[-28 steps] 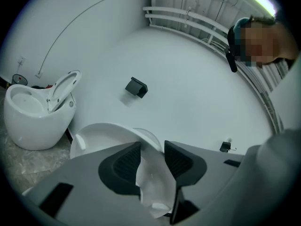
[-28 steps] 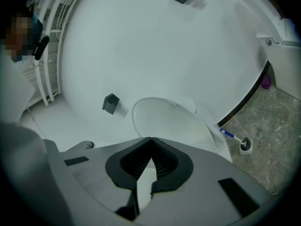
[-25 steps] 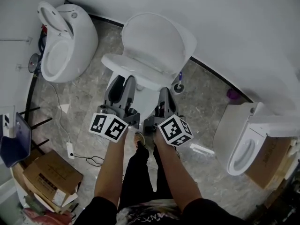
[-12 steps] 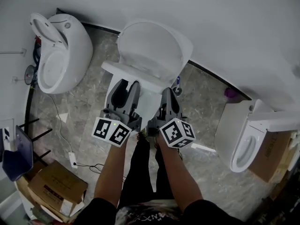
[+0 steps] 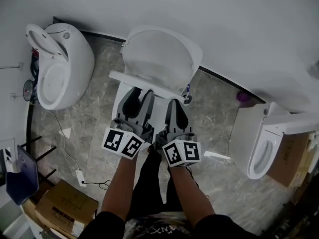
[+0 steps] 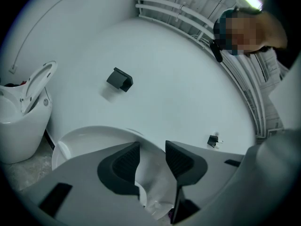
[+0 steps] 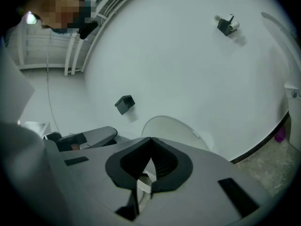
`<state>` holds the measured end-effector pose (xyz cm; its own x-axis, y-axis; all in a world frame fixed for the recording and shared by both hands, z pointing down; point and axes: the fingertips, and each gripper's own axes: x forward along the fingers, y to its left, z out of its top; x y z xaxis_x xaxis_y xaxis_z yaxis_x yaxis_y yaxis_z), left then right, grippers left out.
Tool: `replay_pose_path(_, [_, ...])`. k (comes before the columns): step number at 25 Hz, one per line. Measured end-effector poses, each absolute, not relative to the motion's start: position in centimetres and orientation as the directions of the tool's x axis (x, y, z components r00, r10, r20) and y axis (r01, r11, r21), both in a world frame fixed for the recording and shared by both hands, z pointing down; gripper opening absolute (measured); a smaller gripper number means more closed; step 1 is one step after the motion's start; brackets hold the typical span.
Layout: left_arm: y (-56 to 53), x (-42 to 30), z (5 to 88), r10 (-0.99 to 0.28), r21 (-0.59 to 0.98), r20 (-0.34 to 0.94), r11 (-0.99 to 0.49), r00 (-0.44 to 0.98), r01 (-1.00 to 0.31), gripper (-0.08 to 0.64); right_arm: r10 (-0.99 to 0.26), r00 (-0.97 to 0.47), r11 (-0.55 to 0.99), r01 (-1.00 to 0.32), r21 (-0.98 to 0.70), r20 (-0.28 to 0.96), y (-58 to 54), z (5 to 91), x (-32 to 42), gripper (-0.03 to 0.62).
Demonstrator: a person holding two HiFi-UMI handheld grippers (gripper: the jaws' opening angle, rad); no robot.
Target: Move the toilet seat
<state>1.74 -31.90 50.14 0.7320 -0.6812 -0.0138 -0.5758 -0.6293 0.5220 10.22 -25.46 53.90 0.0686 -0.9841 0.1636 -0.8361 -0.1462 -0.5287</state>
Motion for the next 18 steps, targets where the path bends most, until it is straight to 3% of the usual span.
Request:
replay_pose_path(5, [-32.7,2.7,50.0,-0.645,0.49,-0.018,-0.672,0.764,-0.556,0.186,-0.989,0.059,-0.109,-0.908,-0.404,0.134,-26.2,53.7,9.8,0.0])
replay_pose_path(10, [-33.6,3.6,50.0,-0.625,0.439,-0.009,-0.704,0.78,-0.559,0.187,-0.979,0.087,-0.141,-0.943,-0.3,0.186,-27.7,53.7,9.6,0.002])
replay_pose_path(18, [-34.9,5.5,51.0,-0.616,0.187,0.08,-0.763,0.784,-0.619,0.13,-0.977,0.08,-0.124,-0.967,-0.224,0.198,-29.9,53.8,10.4,0.0])
